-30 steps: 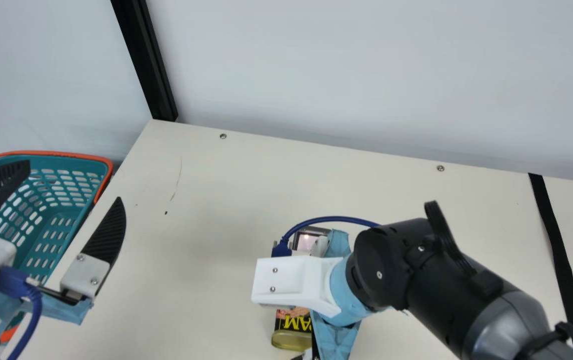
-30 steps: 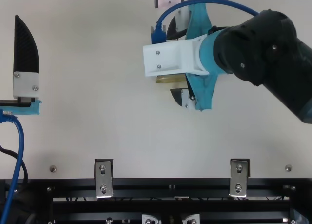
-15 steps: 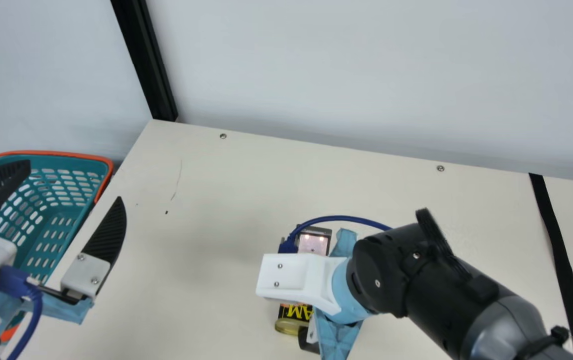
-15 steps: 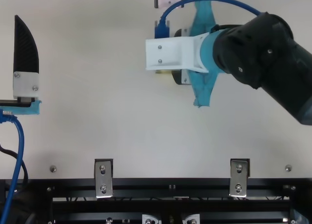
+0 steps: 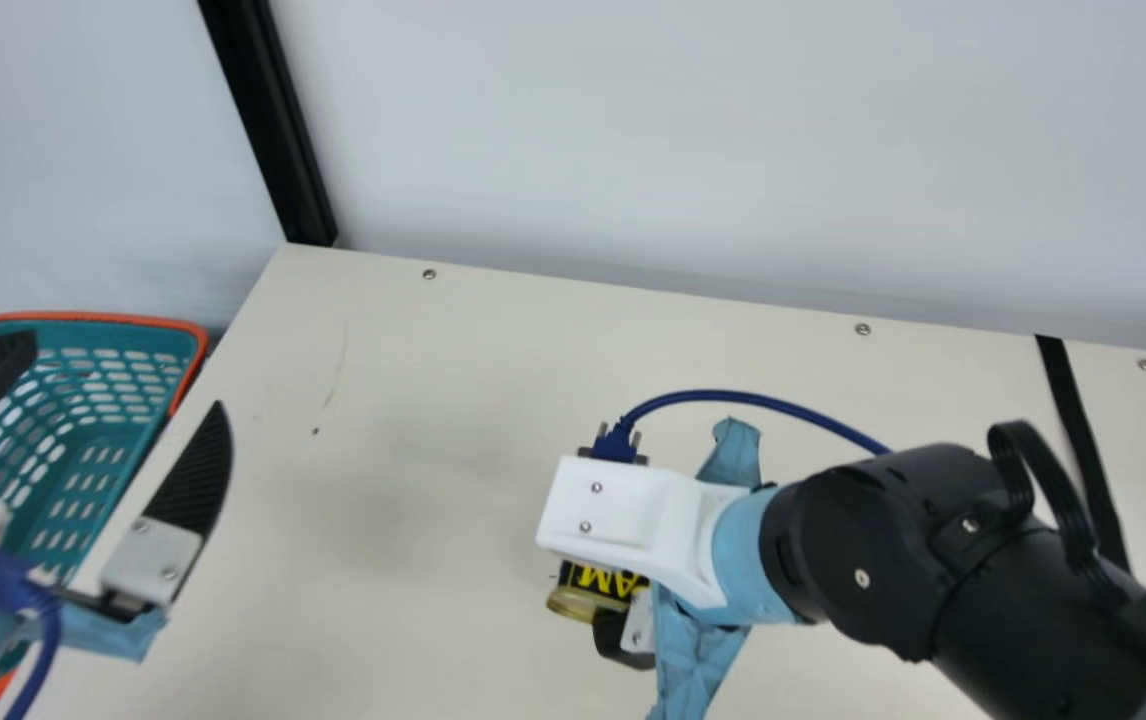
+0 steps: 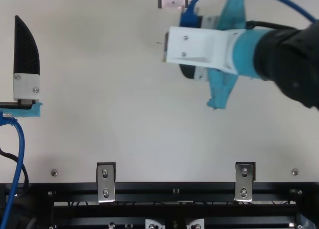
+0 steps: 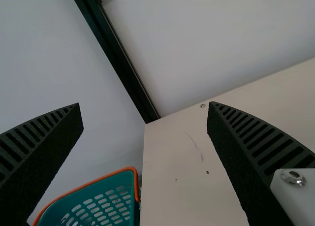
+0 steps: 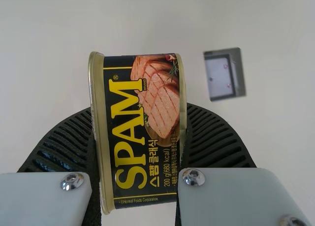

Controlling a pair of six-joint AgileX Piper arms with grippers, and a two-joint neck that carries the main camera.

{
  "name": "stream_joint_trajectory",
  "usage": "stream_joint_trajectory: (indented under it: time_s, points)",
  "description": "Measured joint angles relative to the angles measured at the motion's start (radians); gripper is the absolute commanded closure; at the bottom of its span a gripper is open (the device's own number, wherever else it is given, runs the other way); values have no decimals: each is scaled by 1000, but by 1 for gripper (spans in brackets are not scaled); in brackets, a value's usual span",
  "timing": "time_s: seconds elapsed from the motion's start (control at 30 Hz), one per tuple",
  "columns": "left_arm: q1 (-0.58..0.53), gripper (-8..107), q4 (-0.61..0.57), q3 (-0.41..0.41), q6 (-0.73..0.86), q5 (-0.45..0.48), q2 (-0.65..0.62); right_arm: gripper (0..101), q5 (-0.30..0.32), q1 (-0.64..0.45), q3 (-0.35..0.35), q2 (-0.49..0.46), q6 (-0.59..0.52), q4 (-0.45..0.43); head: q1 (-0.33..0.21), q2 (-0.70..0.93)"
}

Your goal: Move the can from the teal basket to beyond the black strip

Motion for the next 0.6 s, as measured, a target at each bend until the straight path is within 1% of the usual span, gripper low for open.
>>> stream_joint_trajectory:
  time_s: [0.27, 0.3, 0.4, 0.5, 0.6]
  points:
    - [0, 9, 0, 0, 0, 0, 0, 101, 42, -101, 29, -107, 47, -87, -15, -154]
    - [0, 9, 0, 0, 0, 0, 0, 101, 52, -118, 33, -121, 49, -98, -26, -174]
    - [0, 9, 0, 0, 0, 0, 0, 101, 69, -170, 47, -161, 49, -126, -26, -230]
    - [0, 9, 0, 0, 0, 0, 0, 101, 89, -228, 63, -204, 42, -150, -51, -292]
    - [0, 9, 0, 0, 0, 0, 0, 101, 117, -291, 78, -242, 21, -166, -51, -343]
